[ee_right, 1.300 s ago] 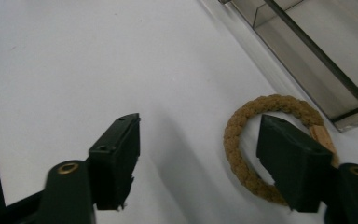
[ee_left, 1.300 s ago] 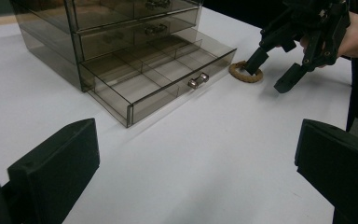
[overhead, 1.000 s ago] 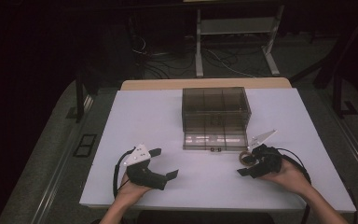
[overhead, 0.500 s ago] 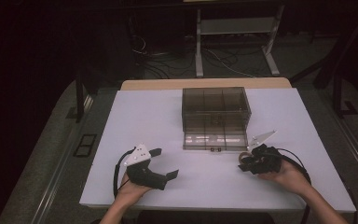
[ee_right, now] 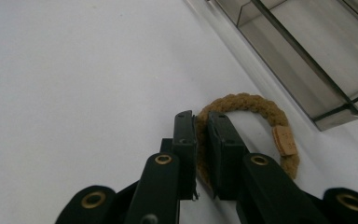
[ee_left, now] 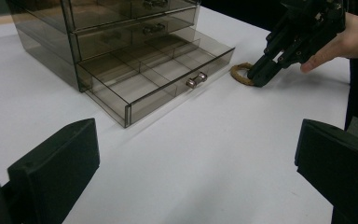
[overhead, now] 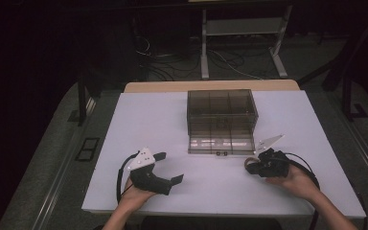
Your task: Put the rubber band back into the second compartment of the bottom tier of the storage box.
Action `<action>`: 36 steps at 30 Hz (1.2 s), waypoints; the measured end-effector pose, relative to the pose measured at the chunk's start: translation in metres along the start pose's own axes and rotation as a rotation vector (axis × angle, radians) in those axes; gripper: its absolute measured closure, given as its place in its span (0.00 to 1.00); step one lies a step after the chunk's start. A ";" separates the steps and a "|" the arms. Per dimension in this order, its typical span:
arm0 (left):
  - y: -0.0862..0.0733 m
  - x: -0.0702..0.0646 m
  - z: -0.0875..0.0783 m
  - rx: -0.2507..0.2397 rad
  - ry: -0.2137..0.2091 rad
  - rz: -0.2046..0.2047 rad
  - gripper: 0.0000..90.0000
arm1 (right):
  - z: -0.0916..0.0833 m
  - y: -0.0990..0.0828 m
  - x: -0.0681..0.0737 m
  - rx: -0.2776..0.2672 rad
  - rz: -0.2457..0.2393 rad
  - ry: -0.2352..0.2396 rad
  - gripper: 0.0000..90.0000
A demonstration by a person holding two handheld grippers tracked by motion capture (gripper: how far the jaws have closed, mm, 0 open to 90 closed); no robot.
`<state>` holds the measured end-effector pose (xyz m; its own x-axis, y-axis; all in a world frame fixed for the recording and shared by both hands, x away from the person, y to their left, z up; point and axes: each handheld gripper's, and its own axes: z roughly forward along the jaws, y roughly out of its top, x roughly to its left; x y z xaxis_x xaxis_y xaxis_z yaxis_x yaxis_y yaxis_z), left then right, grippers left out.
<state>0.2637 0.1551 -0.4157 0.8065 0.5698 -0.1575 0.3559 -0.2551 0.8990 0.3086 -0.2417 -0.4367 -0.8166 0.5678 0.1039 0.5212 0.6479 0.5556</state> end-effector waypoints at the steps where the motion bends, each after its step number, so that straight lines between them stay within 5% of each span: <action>1: 0.000 0.000 0.000 0.000 0.000 0.000 0.00 | 0.000 0.000 0.000 0.000 0.004 0.004 0.91; 36: 0.000 0.000 0.000 0.003 0.000 0.002 0.00 | -0.022 -0.001 -0.002 -0.072 0.033 0.054 0.91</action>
<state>0.2640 0.1549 -0.4160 0.8072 0.5696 -0.1551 0.3553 -0.2589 0.8982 0.3043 -0.2547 -0.4195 -0.8127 0.5584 0.1665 0.5301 0.5900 0.6090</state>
